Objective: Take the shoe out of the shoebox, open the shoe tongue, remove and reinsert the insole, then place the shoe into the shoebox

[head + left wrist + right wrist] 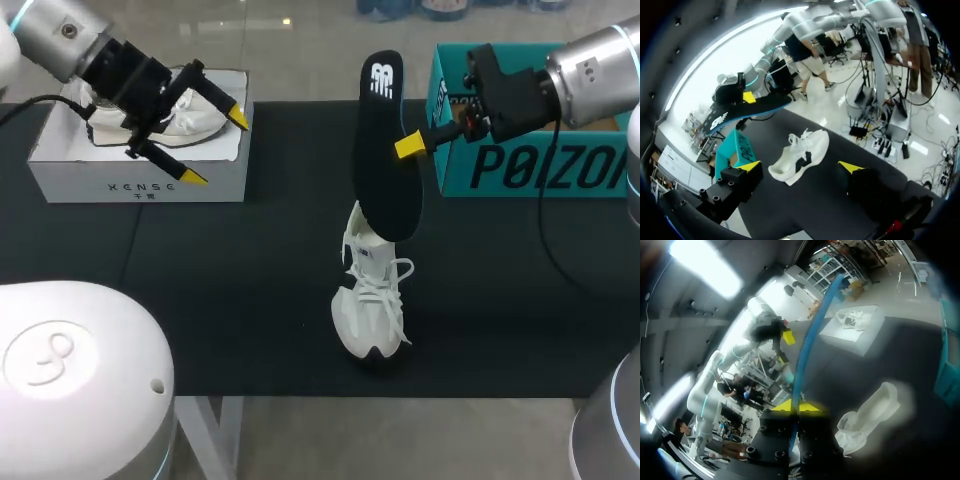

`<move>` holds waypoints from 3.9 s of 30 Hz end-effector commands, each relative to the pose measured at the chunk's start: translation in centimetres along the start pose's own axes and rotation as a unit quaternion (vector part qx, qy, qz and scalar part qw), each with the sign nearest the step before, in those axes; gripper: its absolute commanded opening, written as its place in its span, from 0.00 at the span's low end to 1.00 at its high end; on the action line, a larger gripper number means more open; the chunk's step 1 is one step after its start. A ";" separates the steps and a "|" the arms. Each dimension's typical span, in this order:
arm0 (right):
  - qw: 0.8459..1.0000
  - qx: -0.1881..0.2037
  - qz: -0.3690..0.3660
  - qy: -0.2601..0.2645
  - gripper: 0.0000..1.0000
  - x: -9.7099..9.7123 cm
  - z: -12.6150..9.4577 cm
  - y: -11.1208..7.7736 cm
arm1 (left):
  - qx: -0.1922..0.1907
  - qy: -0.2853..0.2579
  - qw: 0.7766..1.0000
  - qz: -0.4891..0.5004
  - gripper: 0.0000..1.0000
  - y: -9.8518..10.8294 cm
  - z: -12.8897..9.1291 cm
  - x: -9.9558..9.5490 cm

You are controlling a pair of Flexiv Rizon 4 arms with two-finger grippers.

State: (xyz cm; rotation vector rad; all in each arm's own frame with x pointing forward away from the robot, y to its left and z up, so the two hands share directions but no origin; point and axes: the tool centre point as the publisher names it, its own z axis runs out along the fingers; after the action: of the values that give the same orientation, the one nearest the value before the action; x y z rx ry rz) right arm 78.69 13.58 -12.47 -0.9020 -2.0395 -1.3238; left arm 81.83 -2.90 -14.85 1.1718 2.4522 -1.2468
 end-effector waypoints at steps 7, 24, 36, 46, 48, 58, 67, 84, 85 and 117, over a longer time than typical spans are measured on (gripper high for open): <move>1.000 0.000 0.001 -0.001 0.00 0.0 0.1 0.0 | -0.047 -0.009 0.999 -0.015 1.00 -1.1 -1.6 1.7; 1.000 0.000 0.001 -0.001 0.00 0.0 0.1 0.0 | -0.047 -0.009 0.999 -0.015 1.00 -1.1 -1.6 1.7; 1.000 0.000 0.001 -0.001 0.00 0.0 0.1 0.0 | -0.047 -0.009 0.999 -0.015 1.00 -1.1 -1.6 1.7; 1.000 0.000 0.001 -0.001 0.00 0.0 0.1 0.0 | -0.047 -0.009 0.999 -0.015 1.00 -1.1 -1.6 1.7; 1.000 0.000 0.001 -0.001 0.00 0.0 0.1 0.0 | -0.047 -0.009 0.999 -0.015 1.00 -1.1 -1.6 1.7; 1.000 -0.001 0.013 -0.023 0.00 -2.9 0.1 1.3 | -0.047 -0.009 0.999 -0.015 1.00 -1.1 -1.6 1.7; 0.998 -0.016 -0.017 -0.056 0.00 -8.7 1.1 3.6 | -0.047 -0.009 0.999 -0.015 1.00 -1.1 -1.6 1.7; 0.997 -0.048 -0.043 -0.039 0.00 -17.2 3.2 4.8 | -0.047 -0.009 0.999 -0.015 1.00 -1.1 -1.6 1.7; 0.997 -0.049 -0.043 -0.041 0.00 -17.5 3.2 4.6 | -0.047 -0.009 0.999 -0.015 1.00 -1.1 -1.6 1.7; 0.994 -0.090 -0.046 -0.050 0.00 -20.7 2.6 1.7 | -0.047 -0.009 0.999 -0.015 1.00 -1.1 -1.6 1.7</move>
State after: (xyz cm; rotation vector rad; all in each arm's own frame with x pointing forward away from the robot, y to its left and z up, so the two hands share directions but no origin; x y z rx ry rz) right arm 92.98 11.14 -27.65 -0.9756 -2.0850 -1.5569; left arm 80.31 -1.20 -13.98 1.0972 2.4913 -1.1380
